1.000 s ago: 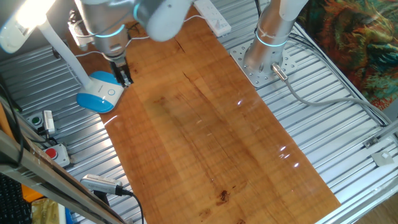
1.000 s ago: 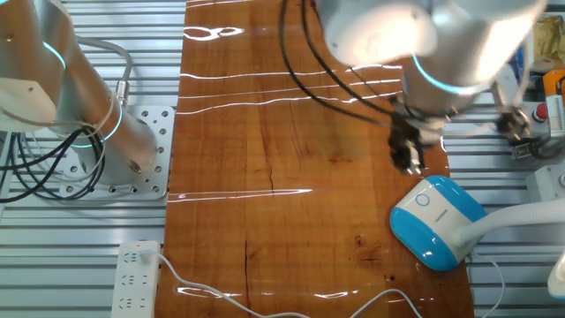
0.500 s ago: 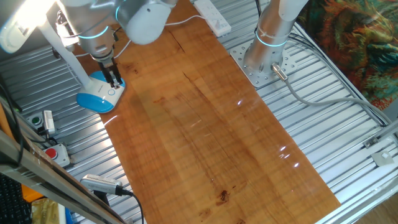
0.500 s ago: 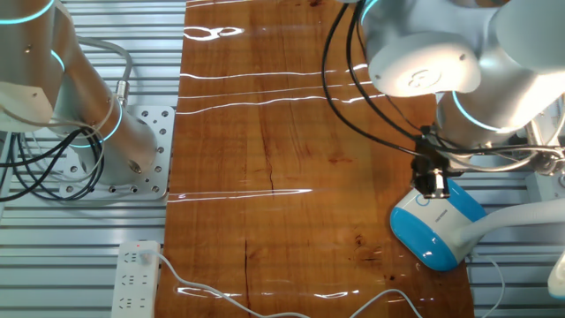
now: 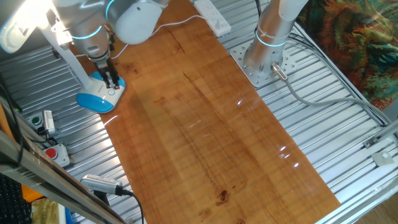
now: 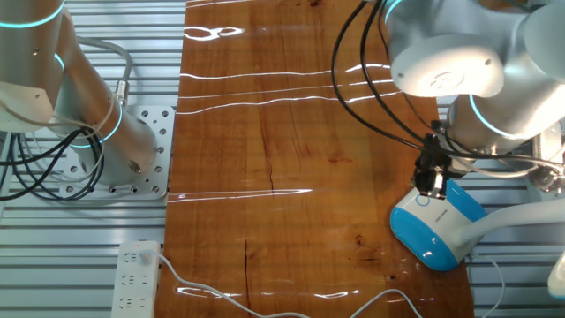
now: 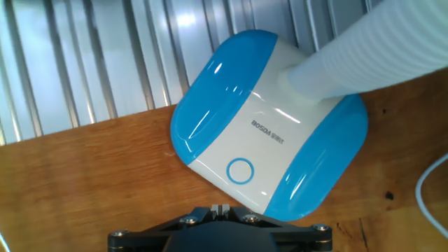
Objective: Turn off the desk lamp by pressing the button
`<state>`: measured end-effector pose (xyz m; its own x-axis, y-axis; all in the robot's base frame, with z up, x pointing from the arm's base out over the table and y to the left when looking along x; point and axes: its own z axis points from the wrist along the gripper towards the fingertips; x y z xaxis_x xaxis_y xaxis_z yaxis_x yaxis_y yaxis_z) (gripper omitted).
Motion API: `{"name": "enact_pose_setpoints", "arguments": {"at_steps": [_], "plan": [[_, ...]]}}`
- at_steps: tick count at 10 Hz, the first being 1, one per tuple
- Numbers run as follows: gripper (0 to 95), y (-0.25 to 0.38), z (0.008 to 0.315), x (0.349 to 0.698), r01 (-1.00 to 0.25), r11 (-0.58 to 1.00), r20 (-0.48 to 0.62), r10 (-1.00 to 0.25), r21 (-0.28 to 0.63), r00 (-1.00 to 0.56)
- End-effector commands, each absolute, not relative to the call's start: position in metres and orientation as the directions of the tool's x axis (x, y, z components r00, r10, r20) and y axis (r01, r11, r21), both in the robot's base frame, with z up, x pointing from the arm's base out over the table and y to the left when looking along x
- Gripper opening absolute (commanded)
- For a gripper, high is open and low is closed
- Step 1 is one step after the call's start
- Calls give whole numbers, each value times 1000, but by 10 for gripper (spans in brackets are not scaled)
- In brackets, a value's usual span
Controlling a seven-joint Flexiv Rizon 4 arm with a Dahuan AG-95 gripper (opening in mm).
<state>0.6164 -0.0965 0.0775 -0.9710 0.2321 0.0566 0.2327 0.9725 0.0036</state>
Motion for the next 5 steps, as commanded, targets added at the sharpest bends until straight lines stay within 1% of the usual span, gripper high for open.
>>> {"name": "enact_pose_setpoints", "arguments": {"at_steps": [1, 5], "plan": [[0, -96, 73, 613, 254, 967, 39, 255, -25, -966], [0, -96, 67, 610, 254, 967, 35, 255, -21, -966]]}}
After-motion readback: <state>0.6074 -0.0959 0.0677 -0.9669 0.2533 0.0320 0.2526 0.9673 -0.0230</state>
